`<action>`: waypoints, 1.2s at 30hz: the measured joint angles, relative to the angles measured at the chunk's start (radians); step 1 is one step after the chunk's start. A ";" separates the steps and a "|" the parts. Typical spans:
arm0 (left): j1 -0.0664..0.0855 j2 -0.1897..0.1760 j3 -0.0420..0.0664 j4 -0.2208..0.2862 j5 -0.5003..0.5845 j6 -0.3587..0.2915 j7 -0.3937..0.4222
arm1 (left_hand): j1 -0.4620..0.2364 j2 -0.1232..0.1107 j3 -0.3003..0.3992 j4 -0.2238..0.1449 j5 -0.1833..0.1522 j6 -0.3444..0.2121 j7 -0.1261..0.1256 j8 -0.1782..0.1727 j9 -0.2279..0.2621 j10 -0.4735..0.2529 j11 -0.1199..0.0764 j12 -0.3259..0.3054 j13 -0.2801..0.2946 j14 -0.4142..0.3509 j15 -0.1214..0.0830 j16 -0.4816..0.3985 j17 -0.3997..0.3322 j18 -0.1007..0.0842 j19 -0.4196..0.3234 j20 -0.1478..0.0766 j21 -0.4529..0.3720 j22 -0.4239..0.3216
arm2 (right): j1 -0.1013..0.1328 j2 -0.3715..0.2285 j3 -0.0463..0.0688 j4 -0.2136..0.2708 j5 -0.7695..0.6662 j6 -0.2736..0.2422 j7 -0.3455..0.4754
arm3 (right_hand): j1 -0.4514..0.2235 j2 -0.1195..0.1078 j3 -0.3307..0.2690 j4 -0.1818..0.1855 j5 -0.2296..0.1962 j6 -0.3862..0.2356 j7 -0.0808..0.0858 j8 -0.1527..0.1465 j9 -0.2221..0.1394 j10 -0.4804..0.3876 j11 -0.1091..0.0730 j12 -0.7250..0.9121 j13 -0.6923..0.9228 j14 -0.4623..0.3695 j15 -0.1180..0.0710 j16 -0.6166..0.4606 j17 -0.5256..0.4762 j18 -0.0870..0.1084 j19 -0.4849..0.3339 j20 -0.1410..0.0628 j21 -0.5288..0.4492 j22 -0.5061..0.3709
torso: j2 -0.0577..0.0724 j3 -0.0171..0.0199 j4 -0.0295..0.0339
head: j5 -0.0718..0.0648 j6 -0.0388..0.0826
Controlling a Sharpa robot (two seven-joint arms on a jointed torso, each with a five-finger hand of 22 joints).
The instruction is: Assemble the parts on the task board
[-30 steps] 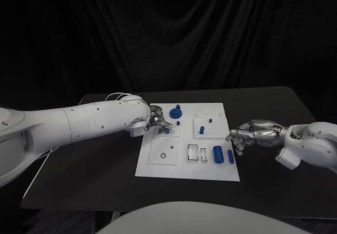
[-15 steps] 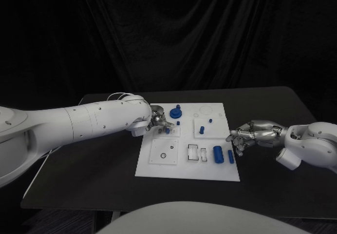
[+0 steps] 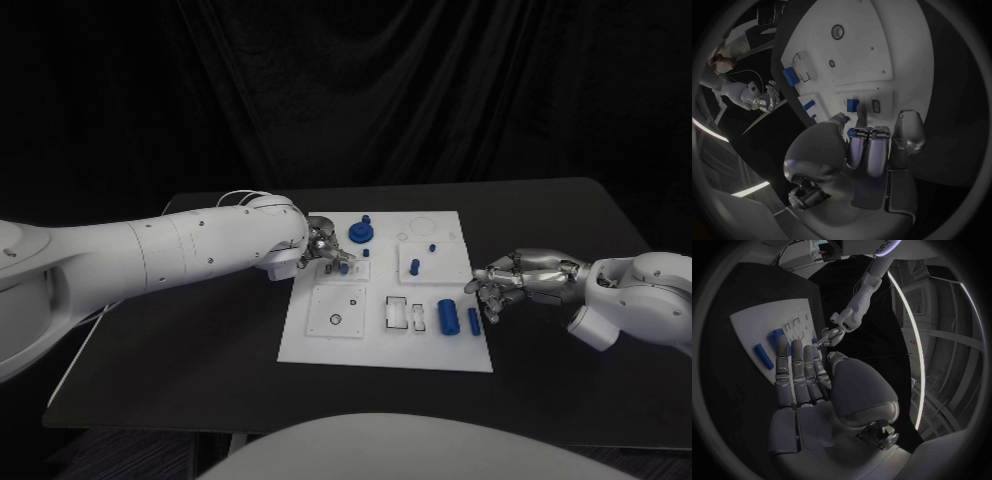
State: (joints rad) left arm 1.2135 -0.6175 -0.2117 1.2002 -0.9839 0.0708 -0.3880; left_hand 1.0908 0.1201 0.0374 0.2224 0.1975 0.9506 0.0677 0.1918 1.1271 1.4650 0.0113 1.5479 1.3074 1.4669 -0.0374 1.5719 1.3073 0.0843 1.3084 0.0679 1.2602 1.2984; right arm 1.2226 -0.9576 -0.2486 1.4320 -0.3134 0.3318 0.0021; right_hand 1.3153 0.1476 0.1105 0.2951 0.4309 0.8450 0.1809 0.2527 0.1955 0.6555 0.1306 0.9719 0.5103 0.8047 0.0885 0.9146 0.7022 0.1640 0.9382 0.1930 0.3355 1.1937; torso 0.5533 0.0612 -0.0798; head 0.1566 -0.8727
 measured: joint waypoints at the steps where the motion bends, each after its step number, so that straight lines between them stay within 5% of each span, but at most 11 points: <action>1: 0.000 -0.003 0.000 0.004 0.000 -0.002 0.000 | 0.001 -0.001 -0.001 -0.003 0.000 0.000 0.000 0.002 0.003 0.000 0.000 0.000 0.000 0.000 0.000 0.000 0.000 0.000 0.000 0.000 0.000 0.000 | -0.001 0.000 0.000 0.000 0.000 0.001 0.000 | 0.000 0.000 0.000 0.000 0.000 0.000 0.000 0.000 0.000 0.000 0.000 0.000 0.000 0.000 0.000 0.000 0.000 0.000 0.000 0.000 0.000 0.000 | 0.000 0.0000 0.0000 | 0.000 0.000; 16: 0.000 -0.054 0.000 0.097 -0.018 -0.079 0.027 | -0.002 -0.015 -0.021 0.011 -0.019 -0.004 0.004 0.007 0.023 0.000 0.000 0.000 0.000 0.000 0.000 0.000 0.000 0.000 0.000 0.000 0.000 0.009 | -0.004 -0.006 0.000 0.000 0.000 0.006 -0.003 | -0.001 0.001 0.000 0.000 -0.006 0.000 0.000 0.000 0.000 0.000 0.000 0.000 -0.003 0.000 0.000 0.000 -0.004 0.000 -0.004 0.004 -0.004 -0.003 | 0.000 -0.0005 0.0014 | -0.002 0.000; 29: 0.000 -0.057 0.000 0.099 -0.046 -0.091 0.022 | 0.007 -0.007 -0.016 0.000 0.004 -0.007 0.000 0.011 0.032 0.004 -0.004 0.000 0.000 -0.004 -0.004 0.000 0.000 0.000 0.000 0.000 0.000 0.009 | -0.006 -0.006 0.000 0.001 0.000 0.009 -0.003 | -0.001 0.001 0.000 0.000 -0.006 0.000 0.000 0.000 -0.001 -0.004 0.004 0.000 -0.004 -0.002 0.002 0.000 -0.005 0.000 -0.004 0.004 -0.004 -0.003 | 0.001 -0.0009 0.0013 | -0.002 0.000; 36: -0.001 -0.057 0.000 0.099 -0.051 -0.083 0.007 | 0.017 -0.007 -0.013 -0.010 0.008 0.002 -0.009 0.041 0.056 0.000 -0.007 0.000 0.000 0.000 -0.007 0.000 0.000 0.000 0.000 0.000 -0.004 0.010 | -0.006 -0.006 0.000 0.001 0.000 0.009 -0.002 | -0.001 0.001 0.000 0.000 -0.006 0.000 0.000 0.000 -0.001 -0.004 0.004 0.000 -0.004 -0.004 0.004 0.000 -0.005 0.000 -0.004 0.004 -0.004 -0.003 | 0.000 -0.0006 0.0012 | -0.002 0.000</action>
State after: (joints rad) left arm 1.2124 -0.6748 -0.2118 1.2993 -1.0350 -0.0123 -0.3813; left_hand 1.1079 0.1136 0.0240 0.2121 0.2054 0.9522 0.0588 0.2327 1.1831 1.4654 0.0039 1.5479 1.3074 1.4669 -0.0447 1.5719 1.3073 0.0843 1.3084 0.0679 1.2560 1.3081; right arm 1.2165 -0.9641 -0.2486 1.4330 -0.3136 0.3410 0.0001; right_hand 1.3143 0.1488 0.1106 0.2951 0.4252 0.8450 0.1809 0.2527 0.1948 0.6518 0.1343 0.9719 0.5067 0.8012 0.0922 0.9146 0.6968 0.1640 0.9346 0.1966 0.3312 1.1902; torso 0.5538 0.0606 -0.0786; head 0.1542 -0.8727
